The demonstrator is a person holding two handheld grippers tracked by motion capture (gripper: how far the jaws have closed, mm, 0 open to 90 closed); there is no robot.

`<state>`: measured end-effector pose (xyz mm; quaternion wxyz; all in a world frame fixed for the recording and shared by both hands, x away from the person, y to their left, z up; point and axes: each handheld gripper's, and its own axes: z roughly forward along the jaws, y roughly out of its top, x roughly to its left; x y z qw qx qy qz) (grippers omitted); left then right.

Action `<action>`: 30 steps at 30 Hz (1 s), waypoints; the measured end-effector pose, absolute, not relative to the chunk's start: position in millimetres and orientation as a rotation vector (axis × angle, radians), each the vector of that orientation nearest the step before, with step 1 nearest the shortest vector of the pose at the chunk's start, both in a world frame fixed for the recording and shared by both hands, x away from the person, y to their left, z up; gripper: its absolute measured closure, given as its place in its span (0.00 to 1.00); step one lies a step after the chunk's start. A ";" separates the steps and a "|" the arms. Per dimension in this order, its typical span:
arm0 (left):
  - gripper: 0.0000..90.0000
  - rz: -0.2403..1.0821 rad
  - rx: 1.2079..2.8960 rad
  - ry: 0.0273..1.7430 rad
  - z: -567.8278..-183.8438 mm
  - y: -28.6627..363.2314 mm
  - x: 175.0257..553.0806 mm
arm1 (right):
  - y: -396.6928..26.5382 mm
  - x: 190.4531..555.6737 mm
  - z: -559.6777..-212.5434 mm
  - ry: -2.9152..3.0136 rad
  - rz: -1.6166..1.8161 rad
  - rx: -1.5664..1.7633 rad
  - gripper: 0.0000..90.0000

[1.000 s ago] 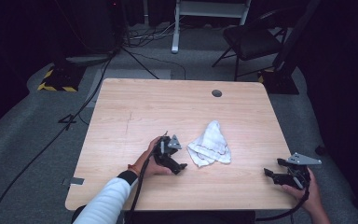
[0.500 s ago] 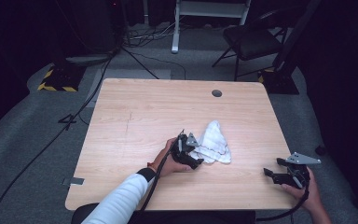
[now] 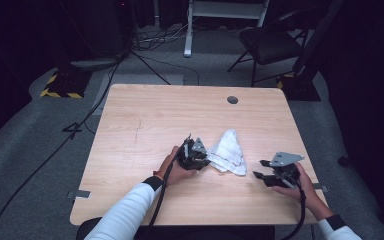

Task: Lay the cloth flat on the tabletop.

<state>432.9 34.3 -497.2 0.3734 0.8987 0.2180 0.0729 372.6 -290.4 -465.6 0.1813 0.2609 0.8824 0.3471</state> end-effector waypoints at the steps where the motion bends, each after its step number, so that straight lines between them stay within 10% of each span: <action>1: 0.79 0.183 2.315 0.548 -496.3 37.2 433.5 | -278.4 374.5 -463.9 2.509 0.990 0.691 0.57; 20: 0.95 0.188 2.360 0.509 -491.9 67.6 441.5 | -231.4 402.0 -488.2 2.654 1.002 0.624 0.63; 30: 0.95 0.218 2.370 0.547 -490.2 91.9 444.2 | -225.1 399.5 -488.6 2.660 1.001 0.579 0.95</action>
